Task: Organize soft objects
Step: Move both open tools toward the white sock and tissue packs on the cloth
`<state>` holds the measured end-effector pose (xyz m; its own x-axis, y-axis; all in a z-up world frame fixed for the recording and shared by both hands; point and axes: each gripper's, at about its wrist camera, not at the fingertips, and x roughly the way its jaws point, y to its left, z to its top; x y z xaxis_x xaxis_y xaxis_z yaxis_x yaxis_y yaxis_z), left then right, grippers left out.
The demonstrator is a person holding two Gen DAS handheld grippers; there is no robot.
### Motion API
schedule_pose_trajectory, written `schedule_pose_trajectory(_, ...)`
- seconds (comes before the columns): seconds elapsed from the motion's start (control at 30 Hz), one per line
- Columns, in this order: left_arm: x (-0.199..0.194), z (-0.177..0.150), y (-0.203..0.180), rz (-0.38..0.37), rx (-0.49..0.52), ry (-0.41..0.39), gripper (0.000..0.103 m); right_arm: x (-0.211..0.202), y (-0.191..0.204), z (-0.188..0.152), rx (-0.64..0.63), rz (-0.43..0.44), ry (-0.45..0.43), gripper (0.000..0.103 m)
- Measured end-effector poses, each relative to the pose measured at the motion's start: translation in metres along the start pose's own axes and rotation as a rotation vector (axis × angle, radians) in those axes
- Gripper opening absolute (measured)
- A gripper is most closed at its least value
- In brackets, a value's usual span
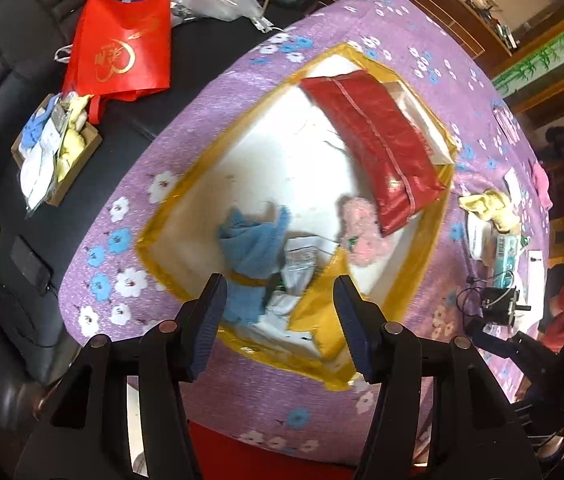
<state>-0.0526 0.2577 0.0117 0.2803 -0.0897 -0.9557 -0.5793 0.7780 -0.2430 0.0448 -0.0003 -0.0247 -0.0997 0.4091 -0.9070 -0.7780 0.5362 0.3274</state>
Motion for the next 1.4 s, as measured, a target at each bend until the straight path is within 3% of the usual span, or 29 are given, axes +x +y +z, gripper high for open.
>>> schedule_pose_trajectory(0.33,0.006,0.003,-0.057,-0.089,0.060,0.039,0.056,-0.023,-0.044,-0.034,0.113,-0.049,-0.027,0.075)
schedule_pose_trajectory(0.5,0.013,-0.007,-0.090,-0.085,0.134,0.049,0.056,-0.034,-0.057,-0.049,0.122,-0.074,-0.034,0.075)
schedule_pose_trajectory(0.7,0.021,-0.021,-0.114,-0.172,0.141,0.096,0.056,-0.042,-0.071,-0.067,0.126,-0.101,-0.020,0.075)
schedule_pose_trajectory(0.8,0.027,-0.030,-0.127,-0.180,0.174,0.139,0.069,-0.046,-0.080,-0.077,0.133,-0.111,-0.016,0.075)
schedule_pose_trajectory(1.17,0.036,-0.054,-0.156,-0.196,0.207,0.191,0.069,-0.075,-0.125,-0.106,0.189,-0.176,-0.030,0.076)
schedule_pose_trajectory(1.4,0.042,-0.050,-0.193,-0.197,0.248,0.201,0.069,-0.093,-0.147,-0.113,0.199,-0.222,-0.045,0.076)
